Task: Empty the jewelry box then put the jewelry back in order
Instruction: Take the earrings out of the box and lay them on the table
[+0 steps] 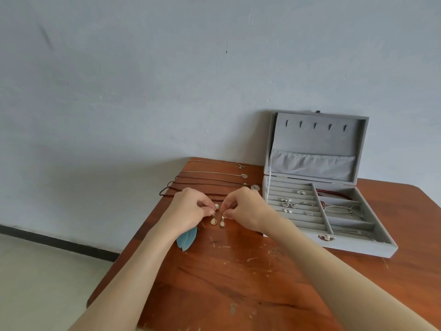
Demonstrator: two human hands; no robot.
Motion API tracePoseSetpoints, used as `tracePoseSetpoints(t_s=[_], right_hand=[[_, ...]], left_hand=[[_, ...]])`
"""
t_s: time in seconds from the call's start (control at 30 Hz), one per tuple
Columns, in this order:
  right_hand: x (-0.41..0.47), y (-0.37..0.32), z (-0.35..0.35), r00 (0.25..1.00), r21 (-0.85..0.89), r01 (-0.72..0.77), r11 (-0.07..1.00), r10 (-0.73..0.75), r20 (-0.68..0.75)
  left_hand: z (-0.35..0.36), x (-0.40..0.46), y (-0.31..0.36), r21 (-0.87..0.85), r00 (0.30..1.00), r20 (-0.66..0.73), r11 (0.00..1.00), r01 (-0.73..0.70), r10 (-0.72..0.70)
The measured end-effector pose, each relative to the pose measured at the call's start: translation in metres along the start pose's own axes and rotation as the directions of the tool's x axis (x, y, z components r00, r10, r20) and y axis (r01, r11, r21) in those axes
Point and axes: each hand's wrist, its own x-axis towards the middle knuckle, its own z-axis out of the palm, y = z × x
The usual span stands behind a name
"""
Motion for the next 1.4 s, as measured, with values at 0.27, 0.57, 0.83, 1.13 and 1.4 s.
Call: tracePoseSetpoints(t_s=[0.27,0.57,0.83,1.13,1.4], right_hand=[[-0.002,-0.002,0.006,0.996,-0.003,0.015,1.000,-0.015,-0.090],[-0.026,0.007,-0.018,0.978,0.116,-0.002,0.993,0.026,-0.209],[-0.055,0.058,-0.062,0.939,0.108,-0.051,0.993,0.084,-0.333],[-0.045,0.123,-0.083,0.903,-0.091,-0.202,0.975,0.150,-0.402],[-0.038,0.129,-0.086,0.941,-0.060,-0.180,0.982,0.154,-0.301]], left_hand=[[0.004,0.001,0.000,-0.013,0.998,-0.049,0.999,0.029,-0.030],[-0.001,-0.012,0.023,-0.039,0.991,-0.130,0.998,-0.044,0.039],[0.033,-0.007,0.074,-0.036,0.970,-0.042,0.970,-0.242,0.240],[0.096,0.049,0.115,0.110,0.923,-0.041,0.919,-0.378,0.384],[0.113,0.069,0.121,0.178,0.936,0.039,0.919,-0.351,0.349]])
